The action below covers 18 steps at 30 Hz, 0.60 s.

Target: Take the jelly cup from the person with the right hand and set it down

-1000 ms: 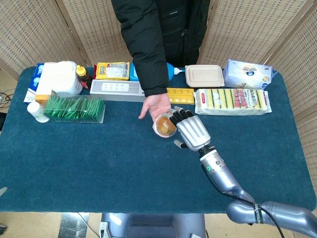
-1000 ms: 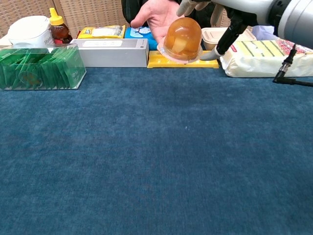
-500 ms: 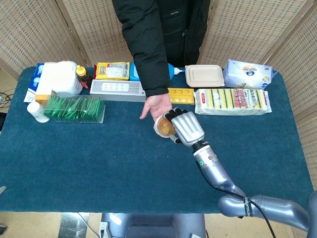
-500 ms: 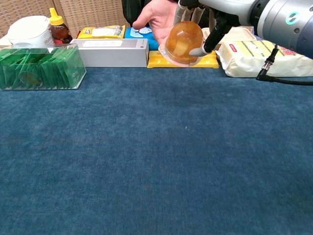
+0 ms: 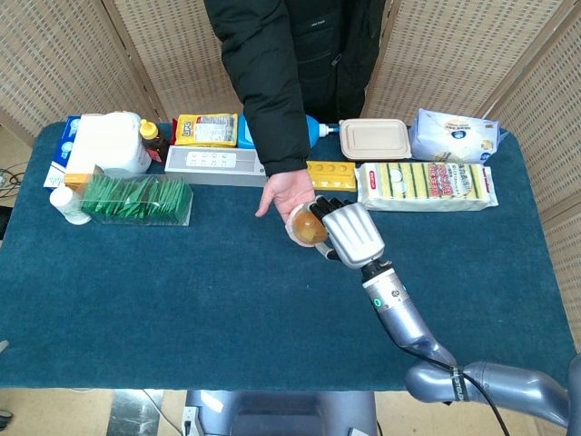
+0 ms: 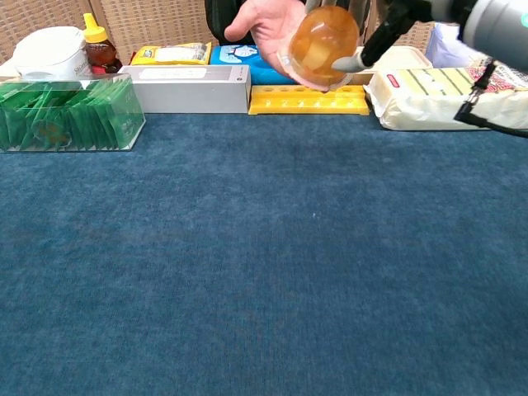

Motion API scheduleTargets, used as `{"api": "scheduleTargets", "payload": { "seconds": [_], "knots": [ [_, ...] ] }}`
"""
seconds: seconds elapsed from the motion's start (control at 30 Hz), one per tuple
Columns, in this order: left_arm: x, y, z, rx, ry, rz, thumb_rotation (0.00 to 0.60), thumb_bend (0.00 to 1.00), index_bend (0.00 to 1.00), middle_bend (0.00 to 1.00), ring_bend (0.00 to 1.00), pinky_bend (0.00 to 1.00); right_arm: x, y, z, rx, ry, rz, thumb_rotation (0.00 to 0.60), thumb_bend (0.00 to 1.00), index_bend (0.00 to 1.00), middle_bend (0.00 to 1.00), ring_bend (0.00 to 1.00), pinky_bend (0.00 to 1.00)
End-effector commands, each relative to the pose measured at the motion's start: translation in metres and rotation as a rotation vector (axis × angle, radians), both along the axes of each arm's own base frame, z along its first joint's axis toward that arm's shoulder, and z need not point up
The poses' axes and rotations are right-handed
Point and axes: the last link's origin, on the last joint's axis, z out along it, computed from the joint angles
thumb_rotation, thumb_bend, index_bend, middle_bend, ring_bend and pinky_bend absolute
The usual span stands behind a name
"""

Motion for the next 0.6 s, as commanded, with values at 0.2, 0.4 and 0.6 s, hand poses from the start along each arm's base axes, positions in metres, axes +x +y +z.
{"api": "scheduleTargets", "payload": {
  "seconds": [0.2,0.4,0.6],
  "knots": [
    [0.001,-0.001,-0.001,0.001,0.002,-0.003,0.600,0.07,0.00,0.00,0.00,0.07,-0.036,0.018,0.045,-0.028,0.015,0.029,0.600,0.46,0.48,0.45,0.47,0.61],
    [0.003,-0.002,-0.003,-0.001,0.009,-0.005,0.600,0.08,0.00,0.00,0.00,0.07,-0.061,0.030,0.053,-0.006,0.047,0.041,0.600,0.47,0.49,0.45,0.47,0.61],
    [0.005,-0.002,-0.006,-0.006,0.018,-0.006,0.600,0.08,0.00,0.00,0.00,0.07,-0.078,0.040,0.026,0.074,0.121,0.056,0.600,0.47,0.49,0.45,0.47,0.61]
  ]
}}
